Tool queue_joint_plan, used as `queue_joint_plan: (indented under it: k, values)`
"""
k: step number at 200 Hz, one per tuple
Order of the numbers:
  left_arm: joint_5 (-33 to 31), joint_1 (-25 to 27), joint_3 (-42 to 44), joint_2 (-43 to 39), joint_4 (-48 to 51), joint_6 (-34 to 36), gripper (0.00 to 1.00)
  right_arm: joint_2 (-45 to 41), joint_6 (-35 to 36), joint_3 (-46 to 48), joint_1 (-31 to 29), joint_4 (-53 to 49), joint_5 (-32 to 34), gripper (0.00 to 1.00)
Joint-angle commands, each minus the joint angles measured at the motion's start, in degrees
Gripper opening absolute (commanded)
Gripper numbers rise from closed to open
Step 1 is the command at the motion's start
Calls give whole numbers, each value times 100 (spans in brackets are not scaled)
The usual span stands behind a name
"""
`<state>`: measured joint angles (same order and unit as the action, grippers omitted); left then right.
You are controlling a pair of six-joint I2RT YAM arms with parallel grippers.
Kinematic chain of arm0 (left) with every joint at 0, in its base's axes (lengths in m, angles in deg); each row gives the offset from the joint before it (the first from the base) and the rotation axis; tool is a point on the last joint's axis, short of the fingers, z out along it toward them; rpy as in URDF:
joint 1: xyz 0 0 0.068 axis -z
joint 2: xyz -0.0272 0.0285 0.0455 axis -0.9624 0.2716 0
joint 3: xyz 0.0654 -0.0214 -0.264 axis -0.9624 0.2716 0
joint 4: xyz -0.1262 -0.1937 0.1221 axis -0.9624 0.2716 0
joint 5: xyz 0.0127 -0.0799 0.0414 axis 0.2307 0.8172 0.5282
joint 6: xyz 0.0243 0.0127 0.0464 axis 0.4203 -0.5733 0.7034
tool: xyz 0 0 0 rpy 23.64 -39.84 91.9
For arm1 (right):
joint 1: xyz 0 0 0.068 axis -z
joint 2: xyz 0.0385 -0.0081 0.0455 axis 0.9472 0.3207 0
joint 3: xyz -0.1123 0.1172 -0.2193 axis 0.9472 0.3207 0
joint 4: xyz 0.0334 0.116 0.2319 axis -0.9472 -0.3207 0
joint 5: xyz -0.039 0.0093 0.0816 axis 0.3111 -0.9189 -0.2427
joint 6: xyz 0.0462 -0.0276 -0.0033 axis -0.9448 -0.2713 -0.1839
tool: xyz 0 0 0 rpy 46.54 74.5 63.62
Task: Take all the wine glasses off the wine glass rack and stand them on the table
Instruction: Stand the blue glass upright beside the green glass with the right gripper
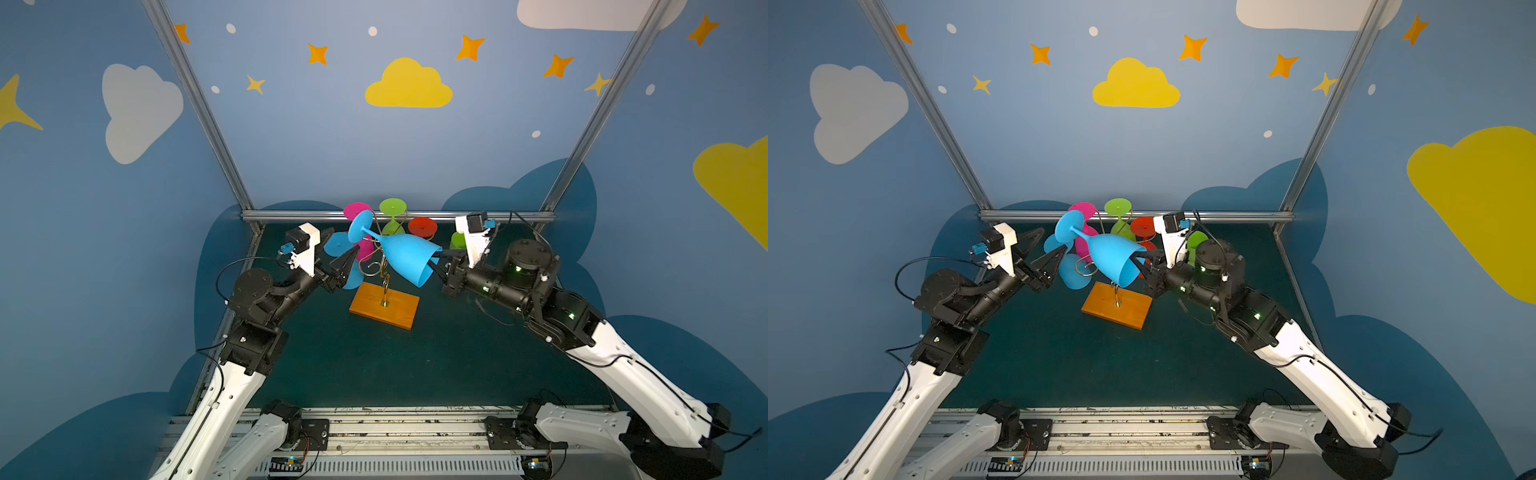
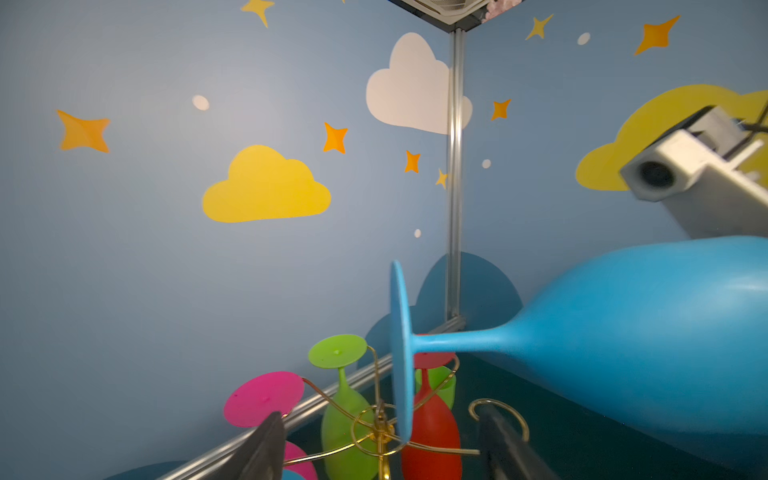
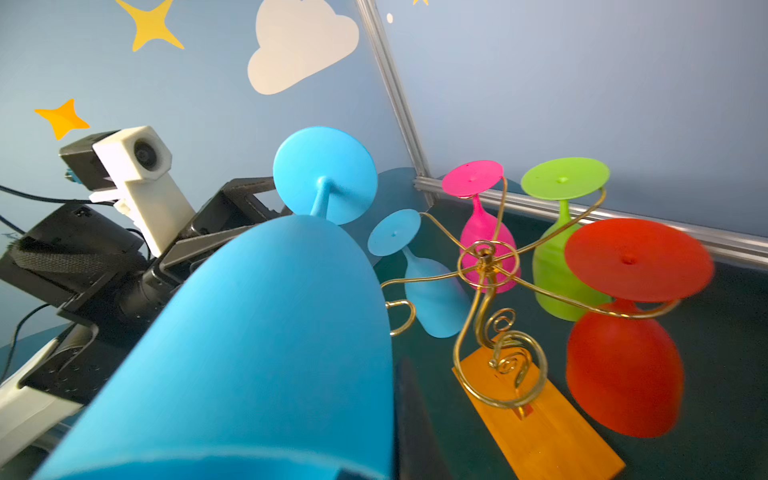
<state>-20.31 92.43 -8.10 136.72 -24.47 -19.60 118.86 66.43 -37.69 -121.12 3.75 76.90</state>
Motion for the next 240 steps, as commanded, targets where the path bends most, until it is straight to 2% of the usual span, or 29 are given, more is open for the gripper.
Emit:
queue_joint_plan:
  k: [1, 26, 65, 89, 107, 129, 145, 163, 184, 216, 240]
  values:
    - [-768, -123, 91, -173, 101, -46, 85, -626, 369, -444, 231, -666, 706, 0]
    - [-1202, -540, 366, -369, -41, -434, 95, -1170, 693, -803, 522, -1931, 1663, 0]
    - [-1301, -1368, 975, -638, -377, -953, 98, -1607, 1000, -1472, 676, -3952, 3415, 0]
    - [-1530, -1621, 1342, -800, -623, -1067, 99, -1635, 1044, -1586, 676, -4677, 4162, 0]
    - [-1755, -1738, 1567, -878, -748, -1169, 99, -1529, 1001, -1544, 678, -4991, 4417, 0]
    - [-1926, -1774, 1711, -951, -786, -1137, 99, -1239, 950, -1483, 751, -5187, 4322, 0]
    - [-1947, -1770, 1762, -1012, -750, -1071, 99, -958, 1033, -1457, 1032, -5248, 4061, 0]
    - [-1964, -1776, 1803, -1098, -712, -1006, 99, -584, 1188, -1396, 1761, -5248, 3212, 0]
    - [-2040, -1769, 1859, -1196, -643, -960, 99, -147, 1435, -1188, 2966, -5168, 1972, 0]
    - [-2189, -1771, 1923, -1361, -564, -887, 99, 351, 1718, -862, 4127, -4736, 970, 0]
    - [-2270, -1778, 1953, -1403, -493, -883, 99, 1043, 1772, -818, 4588, -4589, 473, 0]
